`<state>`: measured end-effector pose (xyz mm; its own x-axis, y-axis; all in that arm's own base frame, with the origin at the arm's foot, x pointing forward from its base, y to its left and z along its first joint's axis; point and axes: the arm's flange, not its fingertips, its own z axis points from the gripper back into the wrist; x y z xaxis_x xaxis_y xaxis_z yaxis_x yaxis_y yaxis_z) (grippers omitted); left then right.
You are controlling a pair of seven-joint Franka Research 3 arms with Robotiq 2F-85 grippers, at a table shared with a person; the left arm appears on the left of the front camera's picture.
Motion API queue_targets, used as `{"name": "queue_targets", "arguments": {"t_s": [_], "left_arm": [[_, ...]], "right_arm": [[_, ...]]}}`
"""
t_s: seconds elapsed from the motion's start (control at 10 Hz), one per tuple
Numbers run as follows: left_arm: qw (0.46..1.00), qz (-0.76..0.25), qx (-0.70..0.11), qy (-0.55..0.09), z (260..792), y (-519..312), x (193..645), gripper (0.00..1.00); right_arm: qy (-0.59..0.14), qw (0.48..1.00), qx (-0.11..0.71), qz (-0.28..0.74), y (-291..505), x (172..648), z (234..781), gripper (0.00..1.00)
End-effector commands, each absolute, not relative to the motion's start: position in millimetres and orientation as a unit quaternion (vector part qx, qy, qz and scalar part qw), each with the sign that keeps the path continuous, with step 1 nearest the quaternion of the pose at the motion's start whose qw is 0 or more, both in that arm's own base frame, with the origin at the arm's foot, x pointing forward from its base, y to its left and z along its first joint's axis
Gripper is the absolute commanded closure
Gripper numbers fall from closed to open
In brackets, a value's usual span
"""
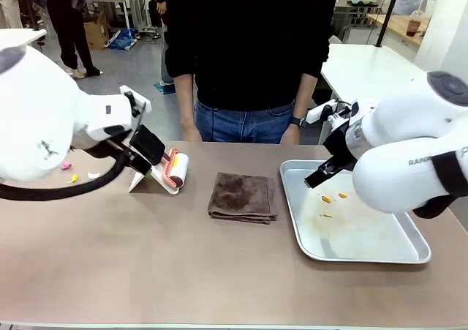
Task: Clean the surface of the table.
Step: Hold the Lint Roller with your left hand and the towel with your right hand.
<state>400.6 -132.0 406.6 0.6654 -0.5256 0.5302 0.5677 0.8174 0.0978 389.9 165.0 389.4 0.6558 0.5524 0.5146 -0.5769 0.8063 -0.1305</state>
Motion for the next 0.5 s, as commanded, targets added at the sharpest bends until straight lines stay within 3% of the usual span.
{"name": "queue_targets", "arguments": {"t_s": [0.0, 0.2, 0.4], "left_arm": [[0.915, -0.304, -0.041, -0.264, 437, -96, 352, 0.00], [0.895, -0.341, -0.110, -0.265, 472, -77, 327, 0.00], [0.901, -0.302, -0.153, -0.270, 496, -43, 318, 0.00]], "right_arm": [[-0.253, 0.919, 0.062, 0.297, 141, 375, 426, 0.00], [-0.226, 0.941, 0.098, 0.233, 121, 361, 461, 0.00], [-0.196, 0.942, 0.199, 0.188, 87, 339, 492, 0.00]]}}
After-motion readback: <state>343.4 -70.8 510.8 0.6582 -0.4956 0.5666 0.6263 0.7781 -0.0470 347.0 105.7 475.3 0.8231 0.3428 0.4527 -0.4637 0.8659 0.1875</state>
